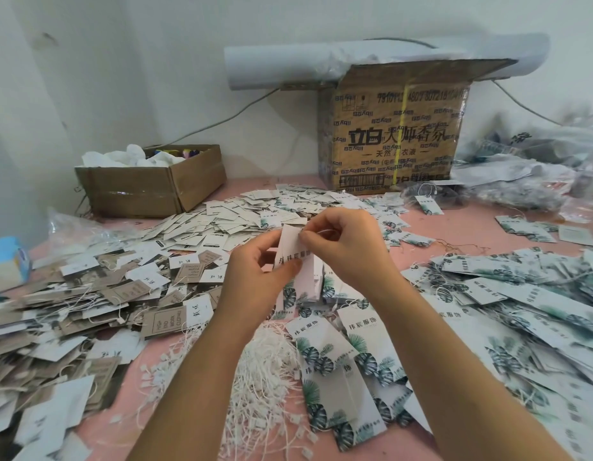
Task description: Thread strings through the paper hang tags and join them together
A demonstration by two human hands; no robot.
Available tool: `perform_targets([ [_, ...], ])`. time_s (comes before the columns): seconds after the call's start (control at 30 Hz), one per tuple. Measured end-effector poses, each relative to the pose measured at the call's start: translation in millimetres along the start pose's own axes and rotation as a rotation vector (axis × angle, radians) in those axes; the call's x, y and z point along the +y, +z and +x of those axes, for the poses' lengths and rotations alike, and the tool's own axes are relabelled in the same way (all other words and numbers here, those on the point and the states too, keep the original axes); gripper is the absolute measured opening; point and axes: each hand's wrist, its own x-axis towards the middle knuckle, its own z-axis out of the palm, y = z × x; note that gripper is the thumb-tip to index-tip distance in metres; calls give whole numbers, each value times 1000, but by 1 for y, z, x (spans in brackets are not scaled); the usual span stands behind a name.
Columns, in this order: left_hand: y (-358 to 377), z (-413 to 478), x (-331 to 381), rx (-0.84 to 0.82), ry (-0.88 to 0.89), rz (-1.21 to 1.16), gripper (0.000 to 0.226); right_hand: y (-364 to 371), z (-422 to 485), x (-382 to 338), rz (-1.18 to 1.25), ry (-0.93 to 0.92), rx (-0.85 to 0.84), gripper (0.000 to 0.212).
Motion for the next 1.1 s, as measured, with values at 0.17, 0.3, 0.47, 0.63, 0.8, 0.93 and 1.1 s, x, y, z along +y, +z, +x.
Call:
perform_targets([
  [0.17,0,0,-2,-11,-85,-94,28,-3,1,1,40,25,2,16],
  [0.3,-1,2,-4,22,-89,-156,17,-4,0,0,77,14,-39,12],
  [0.47,-4,3,-9,95,-82,-247,9,0,0,-1,110,20,-118,7],
  [0.63,-2,2,-9,83,-122,-172,7,0,1,1,90,24,-140,12],
  [0.8,-1,3,-9,132,-147,-88,10,-3,1,6,100,63,-209,16],
  [0.93,-3,5,-8,225,-193,-149,12,-15,4,17,90,201,-231,15],
  [1.1,-10,7,-5,336,-261,-325,17,-29,6,34,32,349,-225,15],
])
